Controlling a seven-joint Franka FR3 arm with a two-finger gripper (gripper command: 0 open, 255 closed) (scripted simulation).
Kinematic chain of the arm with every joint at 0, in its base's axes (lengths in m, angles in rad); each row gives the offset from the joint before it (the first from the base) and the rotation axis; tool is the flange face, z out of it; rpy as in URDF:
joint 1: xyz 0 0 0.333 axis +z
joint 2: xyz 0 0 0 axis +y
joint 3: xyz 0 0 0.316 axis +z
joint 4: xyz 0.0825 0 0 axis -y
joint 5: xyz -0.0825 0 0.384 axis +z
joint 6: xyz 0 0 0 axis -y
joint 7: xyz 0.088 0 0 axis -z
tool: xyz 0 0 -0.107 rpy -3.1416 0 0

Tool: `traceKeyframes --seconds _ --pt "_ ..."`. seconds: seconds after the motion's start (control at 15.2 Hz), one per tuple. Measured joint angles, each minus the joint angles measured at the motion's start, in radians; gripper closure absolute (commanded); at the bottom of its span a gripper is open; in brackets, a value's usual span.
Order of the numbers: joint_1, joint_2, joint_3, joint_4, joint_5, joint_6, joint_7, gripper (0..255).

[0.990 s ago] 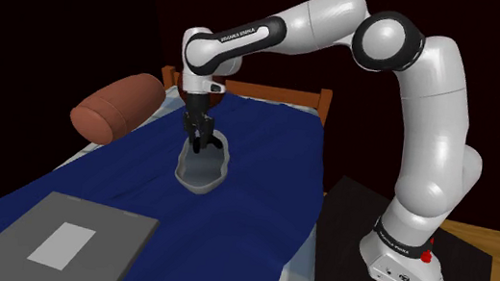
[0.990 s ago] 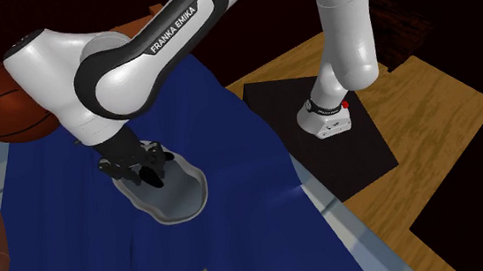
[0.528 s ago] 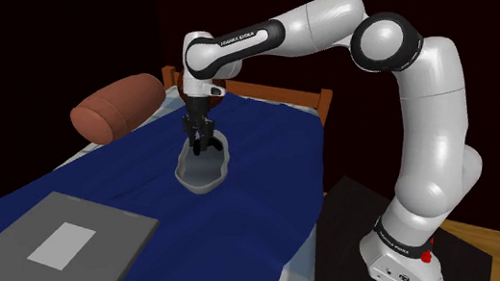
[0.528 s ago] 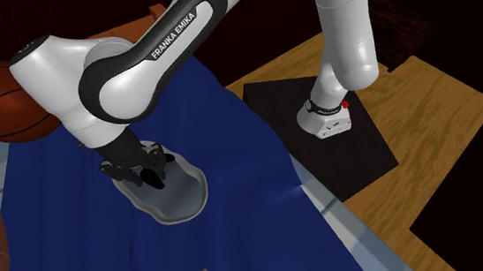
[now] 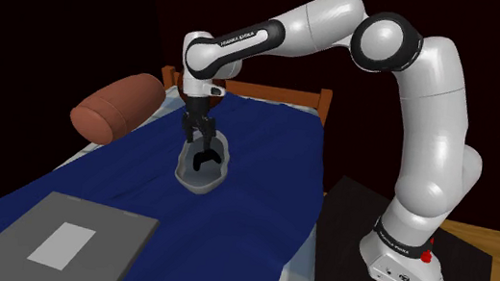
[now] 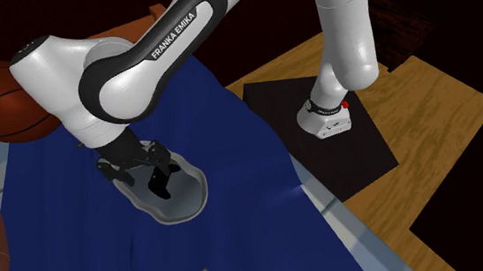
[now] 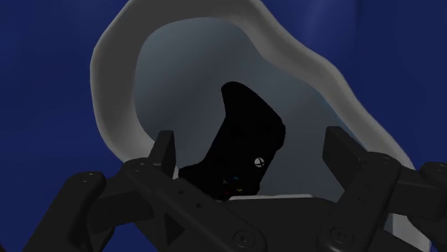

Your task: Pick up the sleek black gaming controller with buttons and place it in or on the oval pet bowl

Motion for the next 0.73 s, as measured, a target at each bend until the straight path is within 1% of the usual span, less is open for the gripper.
traceKeyframes --seconds 0.33,0.73 --pt "-0.006 -0.005 0.0 0.101 0.0 -0.106 0.001 0" --pt "-0.008 -0.008 0.0 0.114 0.001 -0.123 0.0 0"
